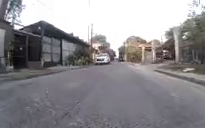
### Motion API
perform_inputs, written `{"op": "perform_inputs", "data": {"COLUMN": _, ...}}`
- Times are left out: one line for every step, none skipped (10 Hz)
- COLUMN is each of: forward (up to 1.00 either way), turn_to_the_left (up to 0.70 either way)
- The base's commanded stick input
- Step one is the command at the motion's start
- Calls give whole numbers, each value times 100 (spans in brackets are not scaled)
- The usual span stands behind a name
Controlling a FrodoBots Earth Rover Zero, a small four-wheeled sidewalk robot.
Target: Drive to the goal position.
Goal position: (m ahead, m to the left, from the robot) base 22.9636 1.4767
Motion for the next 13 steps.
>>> {"op": "perform_inputs", "data": {"forward": 100, "turn_to_the_left": -35}}
{"op": "perform_inputs", "data": {"forward": 100, "turn_to_the_left": -29}}
{"op": "perform_inputs", "data": {"forward": 100, "turn_to_the_left": 2}}
{"op": "perform_inputs", "data": {"forward": 100, "turn_to_the_left": 5}}
{"op": "perform_inputs", "data": {"forward": 100, "turn_to_the_left": 5}}
{"op": "perform_inputs", "data": {"forward": 100, "turn_to_the_left": 5}}
{"op": "perform_inputs", "data": {"forward": 100, "turn_to_the_left": 5}}
{"op": "perform_inputs", "data": {"forward": 100, "turn_to_the_left": 1}}
{"op": "perform_inputs", "data": {"forward": 100, "turn_to_the_left": -35}}
{"op": "perform_inputs", "data": {"forward": 100, "turn_to_the_left": -26}}
{"op": "perform_inputs", "data": {"forward": 100, "turn_to_the_left": 2}}
{"op": "perform_inputs", "data": {"forward": 100, "turn_to_the_left": 5}}
{"op": "perform_inputs", "data": {"forward": 100, "turn_to_the_left": 5}}
